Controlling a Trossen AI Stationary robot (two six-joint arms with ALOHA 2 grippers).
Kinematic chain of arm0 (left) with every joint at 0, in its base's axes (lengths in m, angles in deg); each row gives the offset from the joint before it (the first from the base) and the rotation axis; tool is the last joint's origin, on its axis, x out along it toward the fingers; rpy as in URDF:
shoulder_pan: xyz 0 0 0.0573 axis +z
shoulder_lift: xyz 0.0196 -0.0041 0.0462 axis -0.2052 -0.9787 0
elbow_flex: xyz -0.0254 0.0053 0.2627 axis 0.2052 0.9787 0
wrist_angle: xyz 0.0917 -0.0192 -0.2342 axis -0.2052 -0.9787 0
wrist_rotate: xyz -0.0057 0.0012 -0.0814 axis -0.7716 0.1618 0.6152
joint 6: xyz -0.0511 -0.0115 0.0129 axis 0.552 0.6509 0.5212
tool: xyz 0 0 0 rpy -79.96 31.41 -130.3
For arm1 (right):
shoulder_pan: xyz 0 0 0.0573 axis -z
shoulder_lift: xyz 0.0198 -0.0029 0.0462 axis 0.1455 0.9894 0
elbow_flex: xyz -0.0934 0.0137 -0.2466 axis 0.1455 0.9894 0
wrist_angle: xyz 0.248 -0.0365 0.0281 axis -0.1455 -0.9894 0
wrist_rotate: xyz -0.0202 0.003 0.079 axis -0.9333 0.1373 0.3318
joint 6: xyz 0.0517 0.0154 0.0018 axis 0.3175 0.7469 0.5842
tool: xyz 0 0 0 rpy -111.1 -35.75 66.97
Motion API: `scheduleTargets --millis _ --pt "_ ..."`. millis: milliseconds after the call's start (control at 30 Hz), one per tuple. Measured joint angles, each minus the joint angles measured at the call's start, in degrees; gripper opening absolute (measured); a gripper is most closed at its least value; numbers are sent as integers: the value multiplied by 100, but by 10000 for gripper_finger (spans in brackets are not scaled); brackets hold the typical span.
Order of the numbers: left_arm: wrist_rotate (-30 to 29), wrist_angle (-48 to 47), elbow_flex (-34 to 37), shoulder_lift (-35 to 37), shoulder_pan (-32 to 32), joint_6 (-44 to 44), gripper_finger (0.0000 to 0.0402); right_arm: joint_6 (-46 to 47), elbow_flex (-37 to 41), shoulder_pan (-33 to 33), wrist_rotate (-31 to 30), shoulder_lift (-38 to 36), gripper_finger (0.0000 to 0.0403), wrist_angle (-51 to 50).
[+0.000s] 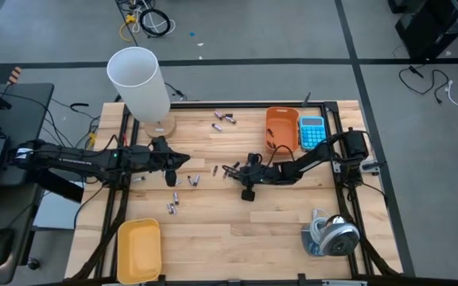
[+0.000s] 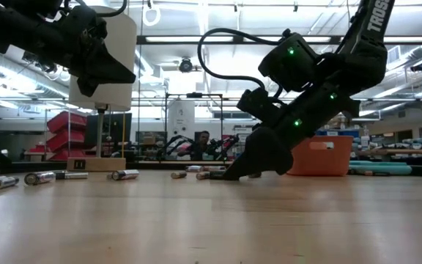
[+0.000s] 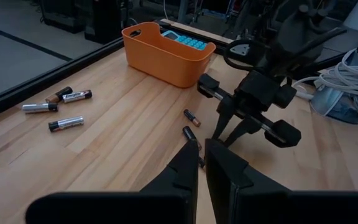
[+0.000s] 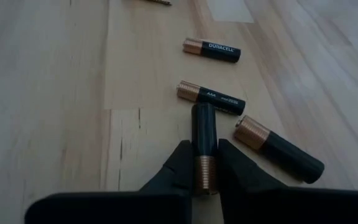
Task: Sort batteries
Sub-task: Put the black battery into the orange bin
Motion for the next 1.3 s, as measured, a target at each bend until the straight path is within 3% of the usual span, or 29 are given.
scheduleTargets --millis 333,700,1000,1167,1300 --pt "-2 0 0 0 0 0 30 100 34 -36 79 -250 33 -204" --pt "0 0 0 2 0 0 30 486 33 -74 -150 -1762 33 -997" --pt "-2 3 0 2 0 0 30 1056 22 291 -1010 -3327 33 -2559" --pt "-2 2 0 2 0 2 30 1620 22 806 -1583 -3930 33 -3861" --pt "-2 4 0 2 1 13 30 2126 24 1320 -1649 -4177 33 -4775"
